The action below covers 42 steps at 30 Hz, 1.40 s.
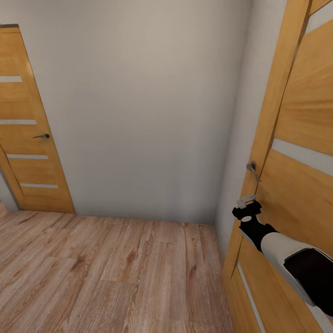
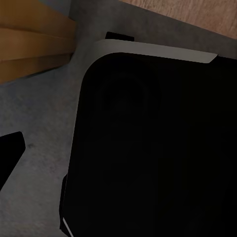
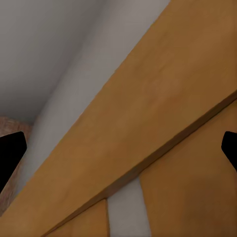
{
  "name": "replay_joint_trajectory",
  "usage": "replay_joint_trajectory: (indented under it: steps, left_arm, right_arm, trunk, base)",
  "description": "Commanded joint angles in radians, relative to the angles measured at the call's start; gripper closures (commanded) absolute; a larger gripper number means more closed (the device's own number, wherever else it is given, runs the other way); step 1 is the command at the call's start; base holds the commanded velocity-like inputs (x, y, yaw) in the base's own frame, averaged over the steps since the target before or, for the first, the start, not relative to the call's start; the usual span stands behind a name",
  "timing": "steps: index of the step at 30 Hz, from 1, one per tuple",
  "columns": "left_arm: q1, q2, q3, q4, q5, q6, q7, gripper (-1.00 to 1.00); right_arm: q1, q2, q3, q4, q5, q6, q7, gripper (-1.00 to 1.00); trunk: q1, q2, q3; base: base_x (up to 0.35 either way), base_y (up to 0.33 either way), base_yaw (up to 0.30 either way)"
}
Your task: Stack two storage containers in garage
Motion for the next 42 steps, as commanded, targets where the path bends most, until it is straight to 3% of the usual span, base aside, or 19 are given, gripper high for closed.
replay_joint_trajectory:
  steps: [1, 2, 3, 4, 6, 7, 8, 9, 11, 14, 19, 23, 24, 27, 31, 32, 36, 38, 42]
  left_arm:
    - [0.000, 0.000, 0.000, -0.001, 0.005, -0.002, 0.001, -1.00]
    - [0.000, 0.000, 0.000, -0.001, 0.005, -0.002, 0.001, -1.00]
    - [0.000, 0.000, 0.000, -0.001, 0.005, -0.002, 0.001, -1.00]
    - [0.000, 0.000, 0.000, -0.001, 0.005, -0.002, 0.001, -1.00]
    - [0.000, 0.000, 0.000, -0.001, 0.005, -0.002, 0.001, -1.00]
    - [0.000, 0.000, 0.000, -0.001, 0.005, -0.002, 0.001, -1.00]
    - [0.000, 0.000, 0.000, -0.001, 0.005, -0.002, 0.001, -1.00]
    - [0.000, 0.000, 0.000, -0.001, 0.005, -0.002, 0.001, -1.00]
    - [0.000, 0.000, 0.000, -0.001, 0.005, -0.002, 0.000, -1.00]
    - [0.000, 0.000, 0.000, -0.001, 0.005, -0.002, 0.001, -1.00]
    - [0.000, 0.000, 0.000, -0.001, 0.005, -0.002, 0.001, -1.00]
    - [0.000, 0.000, 0.000, -0.001, 0.005, -0.002, 0.001, -1.00]
    - [0.000, 0.000, 0.001, -0.001, 0.005, -0.002, 0.001, -1.00]
    - [0.000, 0.000, 0.001, -0.001, 0.006, -0.002, 0.001, -1.00]
    - [0.000, 0.000, 0.002, -0.001, 0.007, -0.002, 0.001, -1.00]
    - [0.000, 0.000, 0.002, -0.001, 0.007, -0.002, 0.001, -1.00]
    - [0.000, 0.000, 0.002, -0.001, 0.007, -0.002, 0.001, -1.00]
    - [0.000, 0.000, 0.002, -0.001, 0.007, -0.002, 0.001, -1.00]
    - [0.000, 0.000, 0.002, -0.001, 0.007, -0.002, 0.001, -1.00]
  right_arm:
    - [-0.001, -0.007, -0.027, 0.027, -0.013, -0.003, -0.005, -1.00]
    - [-0.001, 0.008, -0.027, 0.027, -0.013, -0.003, -0.005, -1.00]
    - [-0.001, 0.046, -0.027, 0.027, -0.014, -0.003, -0.005, -1.00]
    - [-0.001, 0.066, -0.028, 0.027, -0.014, -0.003, -0.005, -1.00]
    - [-0.001, 0.150, -0.029, 0.028, -0.015, -0.003, -0.004, -1.00]
    - [-0.001, 0.169, -0.029, 0.029, -0.015, -0.002, -0.004, -1.00]
    - [0.000, 0.204, -0.029, 0.029, -0.016, -0.001, -0.002, -1.00]
    - [0.000, 0.220, -0.029, 0.029, -0.016, -0.002, -0.001, -1.00]
    - [0.000, 0.281, -0.030, 0.029, -0.016, -0.003, 0.009, -1.00]
    - [0.013, 0.327, -0.033, 0.028, -0.017, -0.008, 0.029, -1.00]
    - [0.088, 0.329, -0.035, 0.029, -0.033, -0.016, 0.046, -1.00]
    - [0.194, 0.329, -0.036, 0.048, -0.099, -0.014, 0.053, -1.00]
    - [0.247, 0.329, -0.036, 0.072, -0.121, -0.012, 0.056, -1.00]
    - [0.301, 0.324, -0.036, 0.091, -0.136, -0.010, 0.060, -1.00]
    - [0.383, 0.272, -0.036, 0.102, -0.144, -0.009, 0.078, -1.00]
    - [0.477, 0.254, -0.036, 0.104, -0.152, -0.009, 0.117, -1.00]
    - [0.643, 0.236, -0.035, 0.105, -0.161, -0.012, 0.226, -1.00]
    - [0.699, 0.223, -0.035, 0.105, -0.162, -0.017, 0.265, -1.00]
    - [0.865, 0.163, -0.034, 0.105, -0.165, -0.036, 0.362, -1.00]
  trunk:
    - [0.000, 0.000, -0.001]
    - [0.000, 0.000, -0.001]
    - [0.000, 0.000, -0.001]
    - [0.000, 0.000, -0.001]
    - [0.000, 0.000, -0.001]
    - [0.000, 0.000, -0.001]
    - [0.000, 0.000, -0.001]
    - [0.000, 0.000, -0.001]
    - [0.000, 0.000, -0.001]
    - [0.000, 0.000, -0.001]
    - [0.000, 0.000, -0.001]
    - [0.000, 0.000, -0.001]
    - [0.000, 0.000, -0.001]
    - [0.000, 0.000, -0.001]
    - [0.000, 0.000, -0.001]
    - [0.000, 0.000, -0.001]
    - [0.000, 0.000, -0.001]
    - [0.000, 0.000, -0.001]
    - [0.000, 0.000, -0.001]
  base:
    - [0.000, 0.000, 0.000]
    - [0.000, 0.000, 0.000]
    - [0.000, 0.000, 0.000]
    - [0.000, 0.000, 0.000]
    - [0.000, 0.000, 0.000]
    - [0.000, 0.000, 0.000]
    - [0.000, 0.000, 0.000]
    - [0.000, 0.000, 0.000]
    - [0.000, 0.000, 0.000]
    - [0.000, 0.000, 0.000]
    - [0.000, 0.000, 0.000]
    - [0.000, 0.000, 0.000]
    - [0.000, 0.000, 0.000]
    - [0.000, 0.000, 0.000]
    - [0.000, 0.000, 0.000]
    - [0.000, 0.000, 0.000]
    - [0.000, 0.000, 0.000]
    - [0.000, 0.000, 0.000]
    - [0.000, 0.000, 0.000]
